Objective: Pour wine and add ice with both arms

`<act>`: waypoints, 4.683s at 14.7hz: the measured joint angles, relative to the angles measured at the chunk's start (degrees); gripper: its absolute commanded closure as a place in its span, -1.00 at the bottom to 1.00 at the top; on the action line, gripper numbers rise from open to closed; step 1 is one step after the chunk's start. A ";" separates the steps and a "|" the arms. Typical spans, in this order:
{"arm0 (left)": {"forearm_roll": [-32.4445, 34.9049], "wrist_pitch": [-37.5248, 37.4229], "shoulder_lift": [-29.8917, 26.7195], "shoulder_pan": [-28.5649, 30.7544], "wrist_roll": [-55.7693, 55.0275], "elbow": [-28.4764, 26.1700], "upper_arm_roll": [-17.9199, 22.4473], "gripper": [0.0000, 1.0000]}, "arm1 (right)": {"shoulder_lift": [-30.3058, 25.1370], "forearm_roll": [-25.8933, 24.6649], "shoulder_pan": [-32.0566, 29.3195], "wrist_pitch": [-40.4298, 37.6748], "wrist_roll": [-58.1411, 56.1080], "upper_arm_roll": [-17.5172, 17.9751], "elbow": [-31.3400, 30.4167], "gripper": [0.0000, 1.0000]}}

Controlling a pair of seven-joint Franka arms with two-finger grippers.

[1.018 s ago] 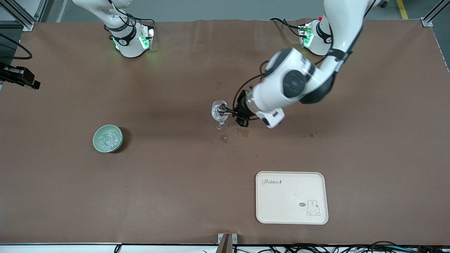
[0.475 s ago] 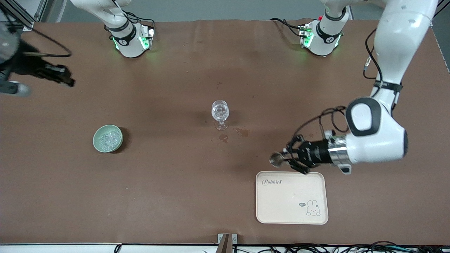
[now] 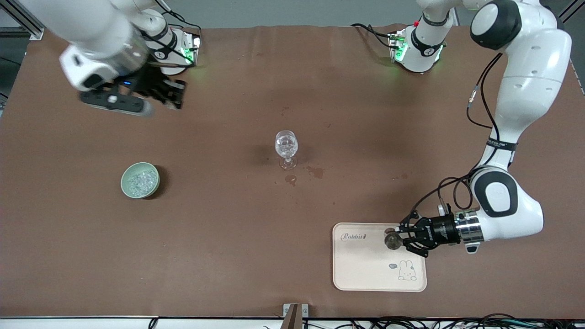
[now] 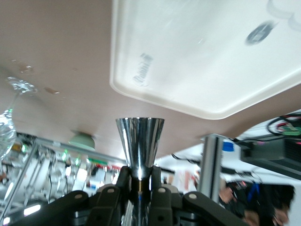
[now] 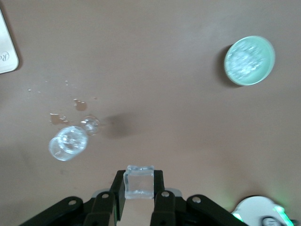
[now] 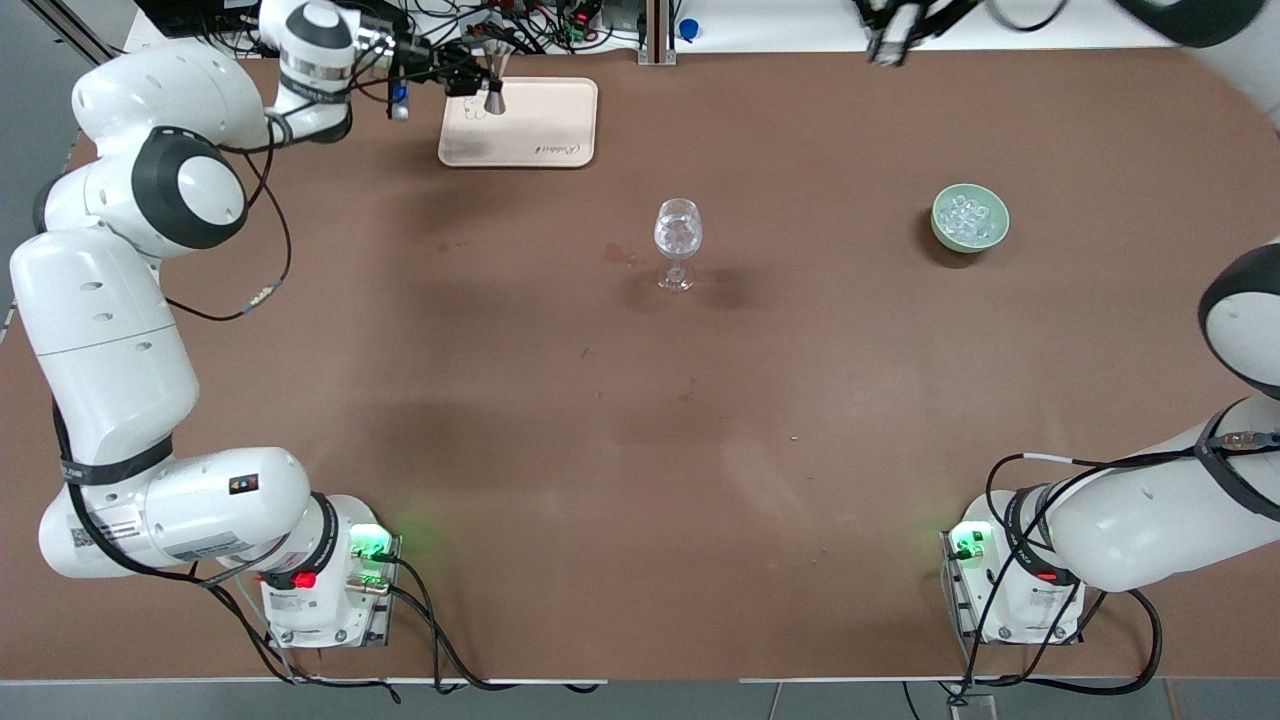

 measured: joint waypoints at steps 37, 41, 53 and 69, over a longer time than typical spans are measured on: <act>45.05 -26.95 -13.82 10.86 34.60 1.01 -6.44 -1.00 | 22.55 0.22 15.93 19.05 17.45 0.35 0.22 0.22; 54.64 -33.36 -27.22 10.09 48.45 1.07 -8.69 -1.00 | 22.65 0.23 15.94 19.06 17.46 0.35 0.31 0.06; 57.99 -36.59 -51.54 -9.41 63.72 -9.47 6.99 -1.00 | 8.33 -7.33 7.85 14.44 17.05 -1.52 3.42 -1.00; 56.02 -30.64 -59.44 -10.87 65.06 -20.48 11.13 -1.00 | -3.29 -4.73 -29.66 -5.64 -30.74 -1.59 1.83 -1.00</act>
